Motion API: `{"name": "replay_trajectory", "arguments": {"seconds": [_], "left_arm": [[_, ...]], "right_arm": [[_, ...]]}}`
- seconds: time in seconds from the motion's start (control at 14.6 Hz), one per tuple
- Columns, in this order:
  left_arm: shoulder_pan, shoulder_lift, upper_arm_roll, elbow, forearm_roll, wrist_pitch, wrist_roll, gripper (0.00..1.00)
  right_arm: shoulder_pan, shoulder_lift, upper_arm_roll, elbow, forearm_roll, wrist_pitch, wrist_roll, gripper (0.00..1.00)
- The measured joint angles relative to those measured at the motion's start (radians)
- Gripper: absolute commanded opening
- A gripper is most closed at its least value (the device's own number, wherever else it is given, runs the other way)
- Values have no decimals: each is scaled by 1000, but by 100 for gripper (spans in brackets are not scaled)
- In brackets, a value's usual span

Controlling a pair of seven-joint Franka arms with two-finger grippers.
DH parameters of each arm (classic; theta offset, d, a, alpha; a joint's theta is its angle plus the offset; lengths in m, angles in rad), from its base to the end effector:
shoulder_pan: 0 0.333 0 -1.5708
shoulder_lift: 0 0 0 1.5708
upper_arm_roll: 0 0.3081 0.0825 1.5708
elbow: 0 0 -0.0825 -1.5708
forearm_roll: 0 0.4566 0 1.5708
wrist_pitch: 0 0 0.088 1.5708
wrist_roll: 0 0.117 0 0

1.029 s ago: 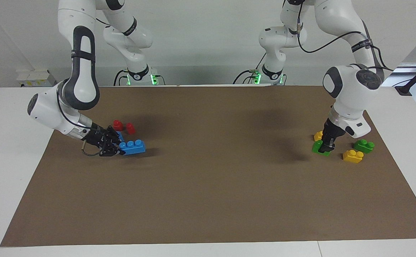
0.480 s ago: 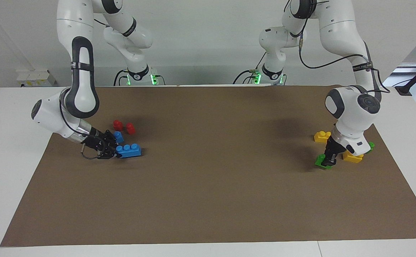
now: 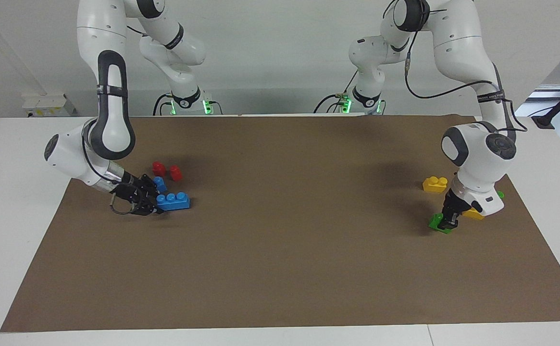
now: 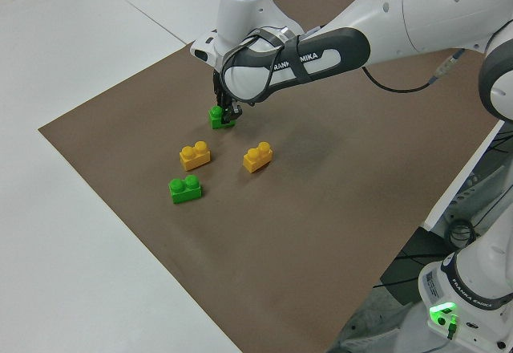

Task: Remove green block with left arm and hold with right
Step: 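Lower and release the green brick while the right gripper releases blue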

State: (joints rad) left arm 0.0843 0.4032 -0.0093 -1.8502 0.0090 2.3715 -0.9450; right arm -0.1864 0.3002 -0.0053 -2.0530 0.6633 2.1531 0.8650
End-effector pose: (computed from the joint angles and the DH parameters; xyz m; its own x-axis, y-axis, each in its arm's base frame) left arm 0.7023 0.0532 0.2542 0.5235 0.8490 0.0717 0.8439 -0.5283 0.0936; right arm 0.6166 -0.0888 0.2148 0.0913 -0.8531 -0.5136 -0.9955 -0.0652 -0.0686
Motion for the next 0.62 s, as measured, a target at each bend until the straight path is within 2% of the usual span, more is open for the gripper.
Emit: {"name": "replay_trajectory", "arguments": {"seconds": [0.34,0.62], "left_arm": [[-1,6,-10,6,0,7,83,100],[-27,0,-22,27,5,3,136,100]], "right_arm": [[3,-13,3,12,-2,-16,2,98],[6,-53,4,93,-109,-132,39,100]]}}
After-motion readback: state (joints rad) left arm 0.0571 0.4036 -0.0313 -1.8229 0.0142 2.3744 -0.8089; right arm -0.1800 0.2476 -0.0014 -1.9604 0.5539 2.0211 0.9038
